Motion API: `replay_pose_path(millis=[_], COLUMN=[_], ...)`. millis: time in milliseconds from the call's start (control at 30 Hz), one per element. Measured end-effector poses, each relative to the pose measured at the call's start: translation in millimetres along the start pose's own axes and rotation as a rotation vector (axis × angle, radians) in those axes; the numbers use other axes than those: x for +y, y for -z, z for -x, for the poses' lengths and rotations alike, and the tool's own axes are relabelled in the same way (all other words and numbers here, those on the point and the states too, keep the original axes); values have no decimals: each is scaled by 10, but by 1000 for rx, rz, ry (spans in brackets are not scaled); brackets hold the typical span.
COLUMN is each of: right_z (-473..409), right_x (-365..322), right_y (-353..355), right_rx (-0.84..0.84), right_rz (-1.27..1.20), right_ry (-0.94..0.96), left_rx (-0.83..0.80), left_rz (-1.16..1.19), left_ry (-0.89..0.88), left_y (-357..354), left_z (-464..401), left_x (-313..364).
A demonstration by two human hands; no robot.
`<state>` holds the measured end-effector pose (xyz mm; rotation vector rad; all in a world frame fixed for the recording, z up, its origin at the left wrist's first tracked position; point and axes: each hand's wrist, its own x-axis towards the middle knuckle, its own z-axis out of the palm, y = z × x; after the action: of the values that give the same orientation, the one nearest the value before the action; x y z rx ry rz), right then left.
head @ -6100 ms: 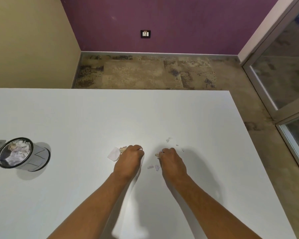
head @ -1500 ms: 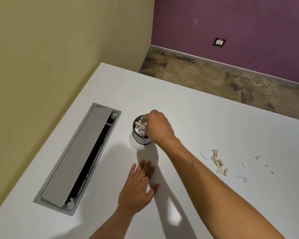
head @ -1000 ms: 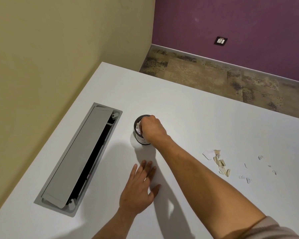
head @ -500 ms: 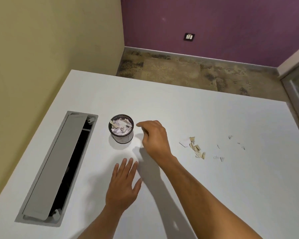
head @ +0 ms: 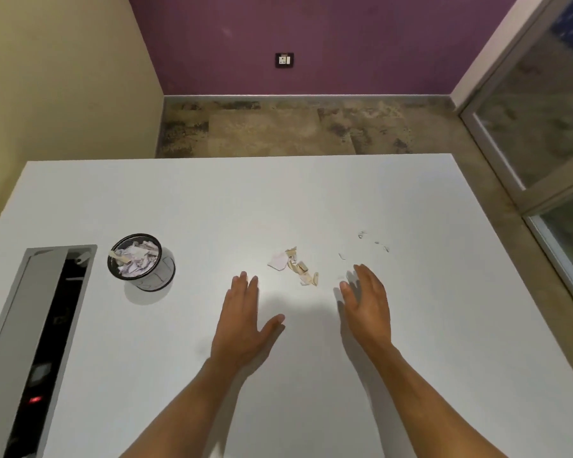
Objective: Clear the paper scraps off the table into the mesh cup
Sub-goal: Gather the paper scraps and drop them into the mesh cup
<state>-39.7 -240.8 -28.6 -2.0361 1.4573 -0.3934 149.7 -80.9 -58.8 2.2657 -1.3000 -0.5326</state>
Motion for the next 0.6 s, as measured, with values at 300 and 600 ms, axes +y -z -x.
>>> replay_pose_path(millis=[300, 600], right_z=[-579, -1406], right_x=[841, 830], right_y=[141, 19], right_rx=[-99, -145], right_rz=[262, 267], right_ry=[-19, 159], left_rx=[-132, -170], left_rz=[-58, -88], left_ry=[83, -66], left_y=[-305, -597], left_z=[-728, -1207], left_x=[364, 521])
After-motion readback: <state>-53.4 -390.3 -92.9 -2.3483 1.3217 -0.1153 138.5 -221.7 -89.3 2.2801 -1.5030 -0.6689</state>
